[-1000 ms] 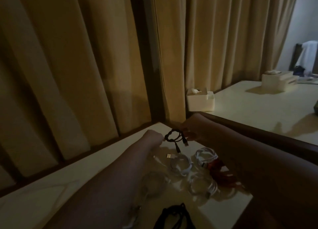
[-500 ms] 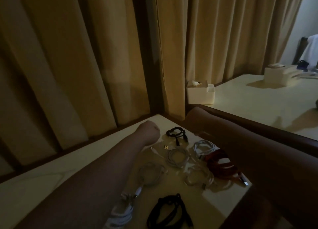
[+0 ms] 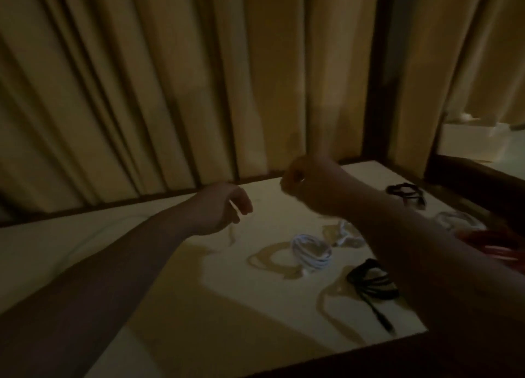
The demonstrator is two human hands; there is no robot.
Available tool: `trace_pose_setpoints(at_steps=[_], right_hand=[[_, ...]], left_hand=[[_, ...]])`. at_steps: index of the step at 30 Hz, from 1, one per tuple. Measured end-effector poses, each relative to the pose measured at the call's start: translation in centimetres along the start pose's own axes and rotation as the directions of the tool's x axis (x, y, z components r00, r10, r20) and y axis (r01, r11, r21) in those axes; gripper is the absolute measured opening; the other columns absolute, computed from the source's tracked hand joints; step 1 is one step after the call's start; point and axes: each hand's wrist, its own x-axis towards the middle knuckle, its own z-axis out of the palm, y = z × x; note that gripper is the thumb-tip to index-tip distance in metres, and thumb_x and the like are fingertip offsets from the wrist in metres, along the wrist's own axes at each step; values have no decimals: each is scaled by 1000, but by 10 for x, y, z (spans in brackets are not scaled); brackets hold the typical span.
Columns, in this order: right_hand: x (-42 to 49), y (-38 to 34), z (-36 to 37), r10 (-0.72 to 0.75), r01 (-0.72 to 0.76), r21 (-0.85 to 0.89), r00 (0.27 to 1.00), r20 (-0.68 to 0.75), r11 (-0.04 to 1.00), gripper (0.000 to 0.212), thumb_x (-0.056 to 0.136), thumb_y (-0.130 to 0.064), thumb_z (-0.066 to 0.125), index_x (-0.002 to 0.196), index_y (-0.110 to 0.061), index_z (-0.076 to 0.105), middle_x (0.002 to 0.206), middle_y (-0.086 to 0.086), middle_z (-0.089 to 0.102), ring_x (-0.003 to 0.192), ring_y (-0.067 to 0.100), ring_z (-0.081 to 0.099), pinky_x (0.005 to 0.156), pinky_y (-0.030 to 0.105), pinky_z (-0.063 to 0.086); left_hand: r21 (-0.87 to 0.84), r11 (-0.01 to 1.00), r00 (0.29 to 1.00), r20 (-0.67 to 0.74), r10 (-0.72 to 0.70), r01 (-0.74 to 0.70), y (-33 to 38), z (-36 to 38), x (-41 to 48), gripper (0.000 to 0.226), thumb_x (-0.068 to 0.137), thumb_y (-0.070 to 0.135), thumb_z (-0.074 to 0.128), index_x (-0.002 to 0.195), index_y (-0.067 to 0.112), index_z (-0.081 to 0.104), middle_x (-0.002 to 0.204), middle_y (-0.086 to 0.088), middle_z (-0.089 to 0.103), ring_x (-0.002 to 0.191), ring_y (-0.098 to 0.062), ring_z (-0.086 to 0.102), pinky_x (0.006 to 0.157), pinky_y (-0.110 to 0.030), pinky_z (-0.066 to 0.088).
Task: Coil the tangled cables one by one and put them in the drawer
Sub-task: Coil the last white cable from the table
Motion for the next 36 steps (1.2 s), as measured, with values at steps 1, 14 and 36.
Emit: trace_pose_setpoints(at_steps=[1, 14, 36], right_hand=[[1, -16, 24, -33, 34, -16, 996, 83, 999, 17, 98, -19, 62, 95, -7, 74, 87, 6, 70, 79, 18, 66, 68, 33, 57], [22, -31, 173, 5, 31, -196, 984, 179, 980, 27, 91, -18, 55, 116, -15, 64, 114, 8, 63, 98, 23, 62, 81, 31, 52], [15, -29, 156, 72, 70, 479, 959, -273, 875, 16, 108, -25, 39, 99, -22, 52, 89, 5, 60, 75, 23, 60, 60, 36, 50]], left_hand=[[25, 999, 999, -24, -34, 34, -14, -4, -17, 38, 91, -10, 44, 95, 15, 71, 84, 12, 65, 65, 2, 62, 55, -17, 44], [219, 959, 965, -228, -128, 179, -85, 40, -97, 40, 78, 14, 48, 111, 9, 70, 118, -9, 65, 107, -30, 59, 89, -36, 48], [240, 965, 894, -447, 16, 103, -146, 21, -118, 26, 93, 38, 45, 86, 21, 64, 85, 4, 63, 84, -19, 59, 70, -33, 39]])
